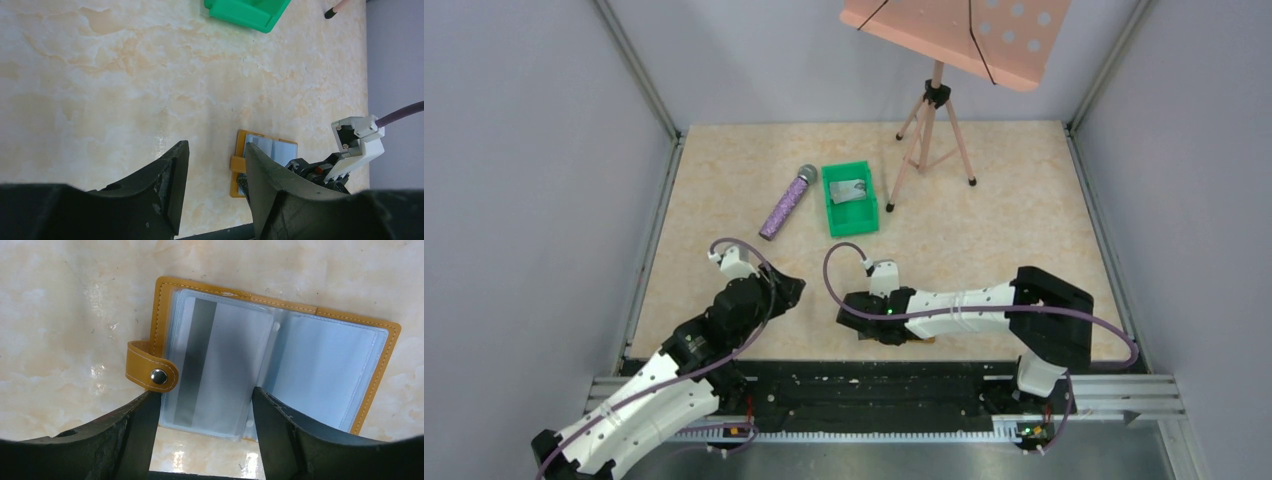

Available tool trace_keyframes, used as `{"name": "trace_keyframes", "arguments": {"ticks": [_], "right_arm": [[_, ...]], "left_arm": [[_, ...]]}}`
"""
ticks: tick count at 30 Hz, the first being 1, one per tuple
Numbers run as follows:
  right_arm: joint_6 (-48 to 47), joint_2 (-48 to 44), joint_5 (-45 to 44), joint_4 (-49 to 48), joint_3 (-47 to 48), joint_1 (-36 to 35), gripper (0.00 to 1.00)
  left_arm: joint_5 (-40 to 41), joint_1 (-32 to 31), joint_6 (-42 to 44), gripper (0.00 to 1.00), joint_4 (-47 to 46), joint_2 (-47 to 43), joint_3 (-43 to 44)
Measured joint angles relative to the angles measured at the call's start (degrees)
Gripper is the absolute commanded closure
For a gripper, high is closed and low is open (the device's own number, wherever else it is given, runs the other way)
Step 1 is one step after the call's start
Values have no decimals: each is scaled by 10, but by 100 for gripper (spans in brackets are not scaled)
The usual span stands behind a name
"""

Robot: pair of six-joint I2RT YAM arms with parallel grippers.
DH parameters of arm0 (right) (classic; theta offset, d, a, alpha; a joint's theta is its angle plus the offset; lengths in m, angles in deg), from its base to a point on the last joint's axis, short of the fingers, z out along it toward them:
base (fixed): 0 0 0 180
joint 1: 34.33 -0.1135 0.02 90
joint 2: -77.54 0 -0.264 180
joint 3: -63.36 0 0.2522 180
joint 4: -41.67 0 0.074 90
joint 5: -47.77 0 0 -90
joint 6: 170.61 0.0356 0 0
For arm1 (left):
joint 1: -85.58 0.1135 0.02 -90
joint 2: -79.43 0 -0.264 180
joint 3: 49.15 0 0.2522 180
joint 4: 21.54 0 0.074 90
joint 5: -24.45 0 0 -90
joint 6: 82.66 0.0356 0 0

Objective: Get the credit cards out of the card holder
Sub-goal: Remove the credit card from the card holder.

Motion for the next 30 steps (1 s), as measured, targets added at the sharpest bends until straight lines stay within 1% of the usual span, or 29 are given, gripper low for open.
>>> {"name": "trace_keyframes", "arguments": {"ticks": [5, 13, 24, 27, 30], "right_arm": [[0, 5, -3, 4, 6, -1, 42], [-8, 1, -9, -8, 1, -2, 43], [-31, -55, 7, -97, -60, 0, 44], [-36, -76, 26, -139, -97, 7, 46], [-42, -110, 39, -189, -142, 15, 46]], "left_arm": [[-3, 0, 0, 50, 0, 12, -4], [-25, 0, 0, 50, -17, 42, -16], [-80, 0, 0, 50, -66, 94, -20], [-106, 0, 2, 50, -94, 111, -26], [-151, 0, 6, 51, -137, 145, -29]]}}
